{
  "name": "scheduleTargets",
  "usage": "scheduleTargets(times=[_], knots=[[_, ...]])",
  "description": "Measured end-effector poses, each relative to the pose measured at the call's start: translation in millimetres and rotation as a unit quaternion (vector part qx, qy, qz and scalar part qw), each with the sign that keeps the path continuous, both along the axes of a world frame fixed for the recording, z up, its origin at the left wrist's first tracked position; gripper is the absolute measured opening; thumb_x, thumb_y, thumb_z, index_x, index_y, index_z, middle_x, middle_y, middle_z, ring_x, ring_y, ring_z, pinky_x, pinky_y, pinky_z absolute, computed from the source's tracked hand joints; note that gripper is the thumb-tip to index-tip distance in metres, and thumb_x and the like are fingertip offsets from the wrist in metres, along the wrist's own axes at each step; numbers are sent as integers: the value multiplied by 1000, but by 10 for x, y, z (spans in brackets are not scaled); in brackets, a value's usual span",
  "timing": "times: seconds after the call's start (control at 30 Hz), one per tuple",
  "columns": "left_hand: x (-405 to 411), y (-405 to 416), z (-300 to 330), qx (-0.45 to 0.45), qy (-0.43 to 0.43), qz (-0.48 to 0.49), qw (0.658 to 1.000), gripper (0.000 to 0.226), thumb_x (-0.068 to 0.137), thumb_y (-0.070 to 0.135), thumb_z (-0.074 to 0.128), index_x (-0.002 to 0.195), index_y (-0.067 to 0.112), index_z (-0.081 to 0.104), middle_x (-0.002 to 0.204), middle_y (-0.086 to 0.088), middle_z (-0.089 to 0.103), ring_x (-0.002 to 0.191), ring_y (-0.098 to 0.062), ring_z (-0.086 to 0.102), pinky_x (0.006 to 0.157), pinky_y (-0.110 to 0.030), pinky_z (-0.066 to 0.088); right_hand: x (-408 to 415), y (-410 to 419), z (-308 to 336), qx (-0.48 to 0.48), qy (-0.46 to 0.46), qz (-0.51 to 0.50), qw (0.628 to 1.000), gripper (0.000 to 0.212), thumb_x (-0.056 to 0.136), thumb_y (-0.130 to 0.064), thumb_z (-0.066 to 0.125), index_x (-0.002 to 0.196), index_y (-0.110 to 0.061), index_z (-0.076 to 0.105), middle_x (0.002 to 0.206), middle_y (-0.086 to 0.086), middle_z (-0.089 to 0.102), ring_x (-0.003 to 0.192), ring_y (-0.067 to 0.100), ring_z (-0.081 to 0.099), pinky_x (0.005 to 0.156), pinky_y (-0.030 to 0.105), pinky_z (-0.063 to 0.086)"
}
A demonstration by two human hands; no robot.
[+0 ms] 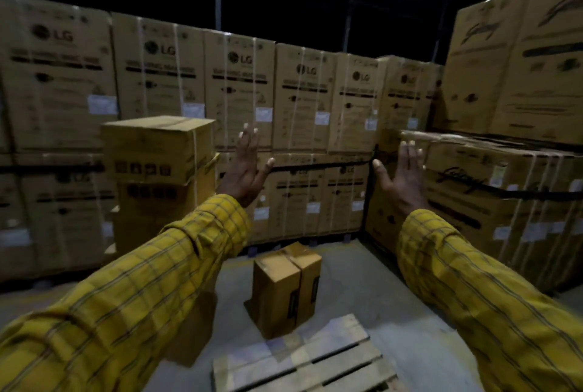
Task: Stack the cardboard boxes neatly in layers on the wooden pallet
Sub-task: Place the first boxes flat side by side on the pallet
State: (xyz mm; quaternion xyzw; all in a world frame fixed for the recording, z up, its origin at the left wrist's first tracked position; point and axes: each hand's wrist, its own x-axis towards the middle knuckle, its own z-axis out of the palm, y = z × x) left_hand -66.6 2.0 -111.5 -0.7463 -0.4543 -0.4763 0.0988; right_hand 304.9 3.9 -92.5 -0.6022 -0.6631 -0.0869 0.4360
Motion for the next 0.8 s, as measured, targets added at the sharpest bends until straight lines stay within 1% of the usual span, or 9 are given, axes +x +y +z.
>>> scheduleTargets(times=[0.1,0.17,0.27,0.3,0.43,0.5,0.57,0.73,0.8], knots=[[-359,-42,-372,-27,-33,-15,999,74,108,50,37,166,20,1,172,4,-15,158,-11,-12,127,-28,3,-423,196,-431,-48,103,85,990,86,102,-62,41,166,-13,9,174,7,-1,160,27,-4,129,45,1],[-674,6,-602,-44,-37,-6,998,72,109,47,38,166,24,1,172,8,-16,158,-8,-11,127,-31,6,-781,335,-686,-78,136,132,979,82,104,-59,41,166,-17,7,174,3,-3,160,22,-6,129,42,-1],[-1212,228,-831,-58,-53,6,997,76,105,60,33,166,25,1,172,9,-14,159,-12,-9,129,-45,10,-1417,580,-934,-108,168,172,965,77,106,-54,41,166,-20,8,174,0,-3,159,18,-5,124,34,-3],[-1398,334,-870,-60,-63,9,996,80,103,65,30,166,24,2,172,8,-14,159,-13,-9,129,-46,10,-1659,685,-981,-115,175,180,961,76,106,-53,41,166,-20,8,174,-1,-2,159,17,-4,123,33,-2],[-2155,891,-890,-62,-111,15,992,82,100,65,30,166,24,3,173,7,-12,158,-8,-7,125,-33,8,-2760,1252,-999,-123,196,215,949,77,105,-58,39,166,-23,7,174,-2,0,159,17,-2,128,44,1],[-2415,1106,-865,-59,-119,13,991,82,100,65,30,166,26,2,172,10,-12,155,2,-8,121,-27,6,-3227,1464,-913,-122,214,246,937,76,105,-58,39,166,-24,7,174,-3,0,159,16,-2,127,44,2],[-2827,1405,-822,-67,-122,7,990,78,101,61,30,166,28,1,172,14,-13,151,11,-10,120,-27,6,-3828,1777,-792,-114,236,279,924,76,105,-59,39,166,-26,8,174,-5,0,159,15,-1,128,45,3],[-3755,1909,-671,-61,-112,0,992,78,103,63,31,166,26,3,172,15,-11,158,-5,-5,124,-30,10,-5064,2396,-455,-112,279,320,898,87,94,-76,34,165,-33,8,174,-7,2,159,16,3,128,51,7],[-4088,2032,-625,-58,-119,5,991,75,104,59,33,166,28,4,172,16,-10,159,-8,-3,126,-38,15,-5430,2604,-348,-117,292,328,891,86,94,-76,33,165,-34,9,174,-5,1,159,16,1,129,53,5]])
